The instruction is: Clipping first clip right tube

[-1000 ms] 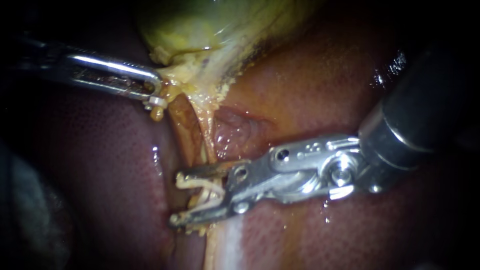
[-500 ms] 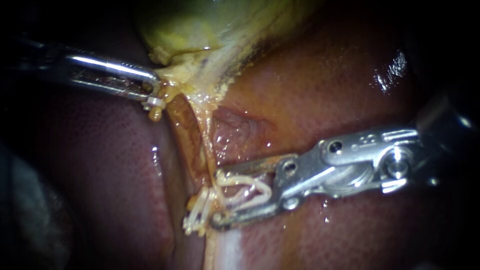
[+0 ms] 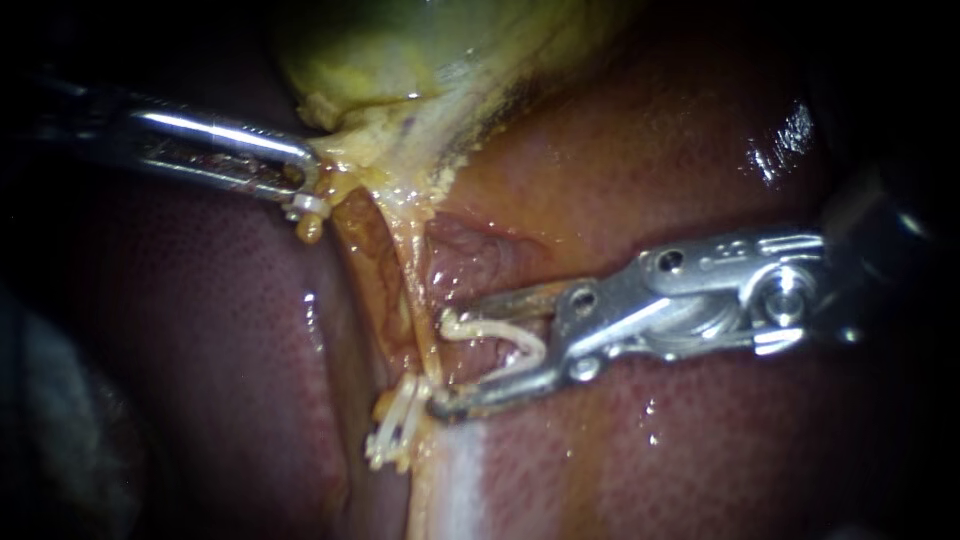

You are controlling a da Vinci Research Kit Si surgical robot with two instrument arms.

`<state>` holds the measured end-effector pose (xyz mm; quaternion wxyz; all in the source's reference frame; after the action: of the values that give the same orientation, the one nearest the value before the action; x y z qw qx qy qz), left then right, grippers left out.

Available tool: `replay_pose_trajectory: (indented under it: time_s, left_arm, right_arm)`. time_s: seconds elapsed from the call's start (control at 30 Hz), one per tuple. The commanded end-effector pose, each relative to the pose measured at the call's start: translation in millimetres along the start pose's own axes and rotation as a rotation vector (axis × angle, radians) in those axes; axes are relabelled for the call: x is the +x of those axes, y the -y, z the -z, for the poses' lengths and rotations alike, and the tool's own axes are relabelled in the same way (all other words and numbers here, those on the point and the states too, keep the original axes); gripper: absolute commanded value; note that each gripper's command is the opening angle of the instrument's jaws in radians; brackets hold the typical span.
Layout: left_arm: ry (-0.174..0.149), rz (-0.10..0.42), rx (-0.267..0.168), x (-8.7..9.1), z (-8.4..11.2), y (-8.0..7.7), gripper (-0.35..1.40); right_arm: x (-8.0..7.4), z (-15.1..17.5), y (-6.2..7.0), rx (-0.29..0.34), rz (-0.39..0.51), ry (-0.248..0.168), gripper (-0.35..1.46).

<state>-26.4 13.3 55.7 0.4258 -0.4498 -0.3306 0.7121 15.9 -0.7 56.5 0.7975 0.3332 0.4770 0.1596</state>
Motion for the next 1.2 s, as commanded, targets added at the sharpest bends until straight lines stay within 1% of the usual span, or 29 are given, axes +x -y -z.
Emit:
replay_pose_trajectory:
  time_s: [0.03,0.13,0.23,0.27,0.33,0.37,0.57,0.7,0.83,0.97,1.1,1.17,1.2]
  left_arm:
    - [0.0,0.0,0.0,0.0,0.0,0.0,-0.35]
    - [0.0,0.0,0.0,0.0,0.0,0.0,-0.35]
    - [0.0,0.0,0.0,0.0,0.0,0.0,-0.35]
    - [0.0,0.0,0.0,0.0,0.0,0.0,-0.35]
    - [0.0,0.0,0.0,0.0,0.0,0.0,-0.35]
    - [0.0,0.0,0.0,0.0,0.0,0.0,-0.35]
    - [-0.002,0.0,0.003,0.0,-0.1,0.0,-0.35]
    - [-0.002,0.0,0.003,0.0,-0.1,0.0,-0.35]
    - [-0.002,0.0,0.003,0.0,-0.1,0.0,-0.35]
    - [-0.002,0.0,0.003,0.0,0.0,0.0,-0.35]
    - [-0.002,0.0,0.003,0.0,0.0,0.0,-0.35]
    - [-0.002,0.0,0.003,-0.1,0.0,0.0,-0.35]
    - [-0.002,0.0,0.003,-0.1,0.0,0.0,-0.35]
  right_arm:
    - [-0.1,-0.5,-0.1,0.004,-0.009,0.004,0.48]
    - [-0.1,-1.7,-0.4,0.004,-0.019,0.007,0.48]
    - [0.1,-2.7,-0.6,0.008,-0.032,-0.012,0.49]
    - [0.2,-3.1,-0.7,0.018,-0.038,-0.039,0.49]
    - [0.3,-3.6,-0.8,0.033,-0.056,-0.07,0.49]
    - [0.4,-3.8,-0.9,0.036,-0.062,-0.078,0.49]
    - [0.7,-4.8,-0.8,0.051,-0.091,-0.108,0.49]
    - [0.8,-4.9,-0.6,0.055,-0.091,-0.113,0.49]
    - [1.3,-4.4,0.3,0.085,-0.104,-0.12,0.49]
    - [2.2,-3.9,2.0,0.129,-0.115,-0.138,0.49]
    - [3.2,-3.6,3.6,0.191,-0.105,-0.151,0.47]
    - [3.7,-3.5,4.0,0.218,-0.105,-0.151,0.45]
    - [3.9,-3.6,4.2,0.216,-0.109,-0.156,0.45]
